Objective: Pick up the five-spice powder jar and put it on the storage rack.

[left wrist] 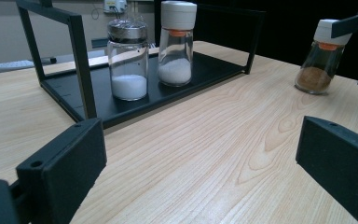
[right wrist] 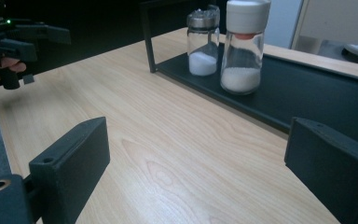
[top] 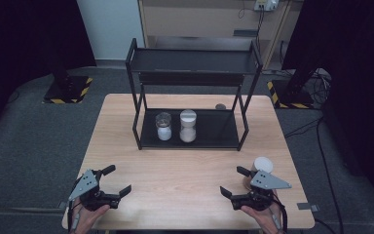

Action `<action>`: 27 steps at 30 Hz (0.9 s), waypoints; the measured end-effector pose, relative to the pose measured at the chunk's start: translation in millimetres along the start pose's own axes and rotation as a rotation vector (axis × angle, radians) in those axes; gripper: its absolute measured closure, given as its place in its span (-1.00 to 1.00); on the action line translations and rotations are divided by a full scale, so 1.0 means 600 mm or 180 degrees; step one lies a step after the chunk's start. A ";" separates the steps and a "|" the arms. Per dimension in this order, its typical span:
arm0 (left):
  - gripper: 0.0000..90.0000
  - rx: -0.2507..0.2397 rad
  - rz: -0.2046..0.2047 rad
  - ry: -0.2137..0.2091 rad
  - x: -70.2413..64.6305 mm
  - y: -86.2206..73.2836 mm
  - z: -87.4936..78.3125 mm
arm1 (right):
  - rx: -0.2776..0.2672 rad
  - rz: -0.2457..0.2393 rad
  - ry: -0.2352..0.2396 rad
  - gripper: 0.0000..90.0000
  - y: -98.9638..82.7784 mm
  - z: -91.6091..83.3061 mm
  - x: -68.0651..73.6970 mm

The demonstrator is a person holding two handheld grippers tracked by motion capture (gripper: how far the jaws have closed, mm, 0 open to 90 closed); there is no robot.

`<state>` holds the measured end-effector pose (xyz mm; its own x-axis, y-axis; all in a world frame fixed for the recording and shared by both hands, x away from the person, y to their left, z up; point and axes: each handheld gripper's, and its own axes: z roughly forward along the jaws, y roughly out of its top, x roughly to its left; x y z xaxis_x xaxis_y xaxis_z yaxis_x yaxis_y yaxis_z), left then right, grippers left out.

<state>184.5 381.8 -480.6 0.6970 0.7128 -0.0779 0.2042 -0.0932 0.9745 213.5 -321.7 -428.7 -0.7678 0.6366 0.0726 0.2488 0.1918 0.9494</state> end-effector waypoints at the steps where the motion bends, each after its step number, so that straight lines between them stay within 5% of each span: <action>1: -0.99 -0.0002 0.0000 -0.0001 0.000 0.000 -0.001 | -0.0011 0.0008 -0.0003 -0.85 0.001 -0.001 0.000; 13: -0.99 -0.0005 -0.0021 0.0005 0.000 0.000 -0.002 | -0.0124 0.0053 -0.0113 -0.93 0.020 -0.021 0.003; 27: -0.99 0.0002 -0.0028 0.0007 -0.001 0.000 -0.002 | -0.0134 0.0141 -0.0514 -0.95 0.026 -0.060 -0.004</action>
<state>183.6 382.1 -480.2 0.6936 0.7152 -0.0858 0.2107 -0.0875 0.9736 198.1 -347.3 -402.8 -0.6508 0.7562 0.0679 0.2527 0.1314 0.9586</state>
